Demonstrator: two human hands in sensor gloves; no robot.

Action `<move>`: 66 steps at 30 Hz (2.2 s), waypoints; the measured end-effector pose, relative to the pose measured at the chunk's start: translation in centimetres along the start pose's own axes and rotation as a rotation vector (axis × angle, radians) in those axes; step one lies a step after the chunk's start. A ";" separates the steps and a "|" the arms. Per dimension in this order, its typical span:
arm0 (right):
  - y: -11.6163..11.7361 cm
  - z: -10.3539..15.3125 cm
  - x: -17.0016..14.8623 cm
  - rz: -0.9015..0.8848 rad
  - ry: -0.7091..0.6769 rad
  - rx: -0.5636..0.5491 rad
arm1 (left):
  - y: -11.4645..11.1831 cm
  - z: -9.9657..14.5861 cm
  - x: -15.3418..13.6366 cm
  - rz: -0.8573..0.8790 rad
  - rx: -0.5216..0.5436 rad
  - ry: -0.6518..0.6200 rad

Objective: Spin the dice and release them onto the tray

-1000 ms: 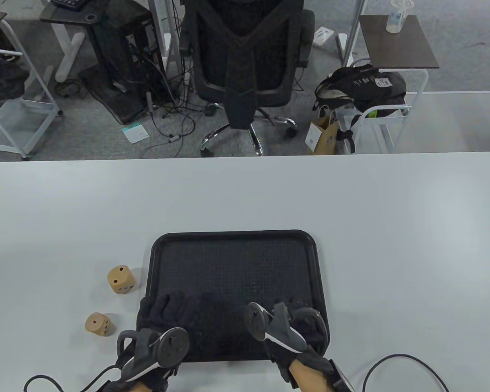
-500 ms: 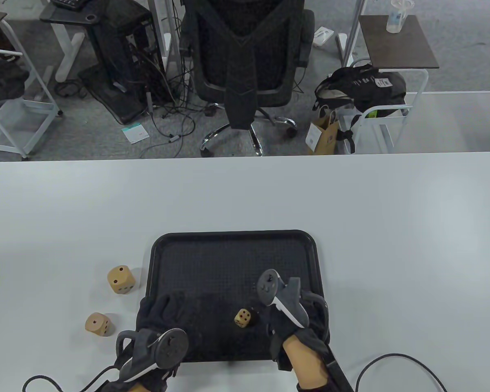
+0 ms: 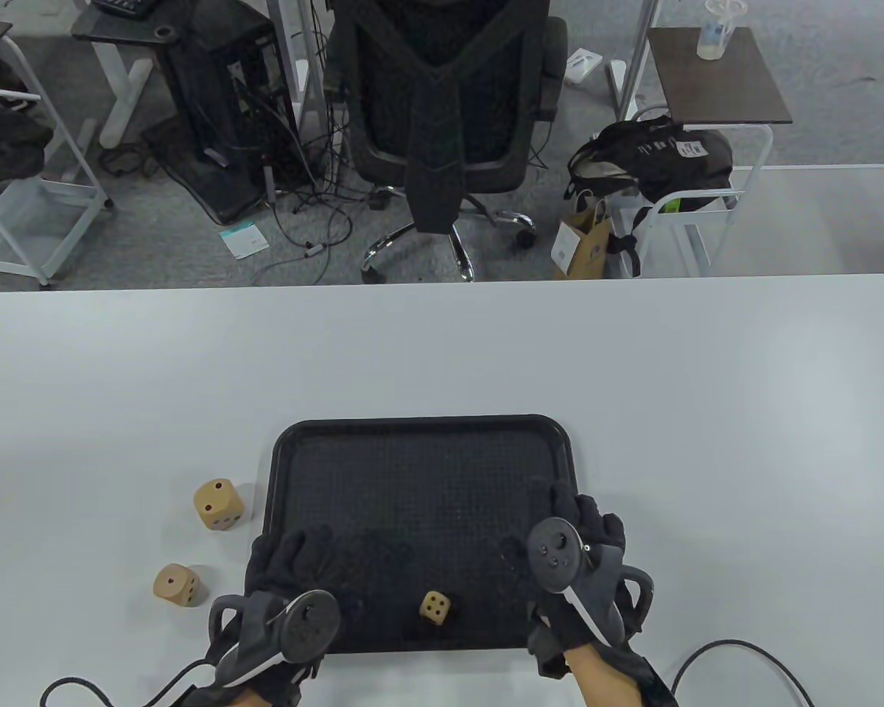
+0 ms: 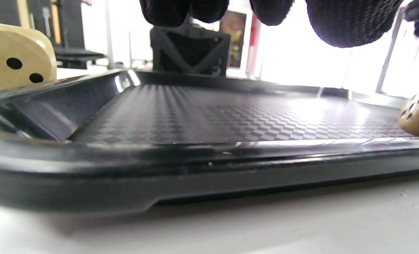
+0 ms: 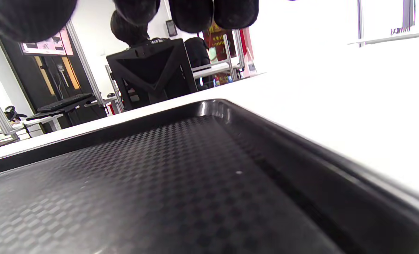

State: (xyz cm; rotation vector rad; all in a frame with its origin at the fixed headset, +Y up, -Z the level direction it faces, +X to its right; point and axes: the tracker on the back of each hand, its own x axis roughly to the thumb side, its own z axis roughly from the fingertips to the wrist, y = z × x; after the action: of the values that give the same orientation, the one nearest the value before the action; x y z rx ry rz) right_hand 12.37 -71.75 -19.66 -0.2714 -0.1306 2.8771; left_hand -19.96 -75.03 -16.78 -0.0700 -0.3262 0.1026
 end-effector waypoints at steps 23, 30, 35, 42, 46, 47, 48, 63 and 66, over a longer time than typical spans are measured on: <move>1.0 1.4 -5.2 -0.133 0.051 0.037 | 4.9 1.2 -4.8 0.105 0.152 0.113; 1.0 1.4 -5.5 -0.138 0.053 0.041 | 5.3 1.9 -9.3 0.115 0.088 0.294; 0.9 1.4 -5.9 -0.158 0.066 0.047 | 4.1 2.3 -12.5 0.149 -0.049 0.439; 0.8 1.4 -6.1 -0.153 0.083 0.067 | 2.5 2.4 -14.6 0.142 -0.152 0.533; 0.7 1.4 -6.2 -0.154 0.090 0.077 | 1.7 2.3 -15.1 0.089 -0.232 0.607; 0.7 1.4 -6.3 -0.156 0.091 0.079 | 1.5 2.2 -15.3 0.083 -0.253 0.632; 0.7 1.4 -6.3 -0.156 0.091 0.080 | 1.4 2.2 -15.4 0.080 -0.260 0.644; 0.6 1.3 -6.5 -0.172 0.080 0.083 | 2.5 1.5 -12.9 0.099 -0.120 0.505; 0.6 1.4 -6.5 -0.174 0.073 0.080 | 3.1 0.4 -9.8 0.134 -0.097 0.356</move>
State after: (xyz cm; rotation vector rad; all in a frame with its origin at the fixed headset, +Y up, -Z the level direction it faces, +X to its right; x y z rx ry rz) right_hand 18.18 -74.02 -17.28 -0.3324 -0.0240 2.6887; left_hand -29.58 -73.02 -19.73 -0.2037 0.0297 0.2040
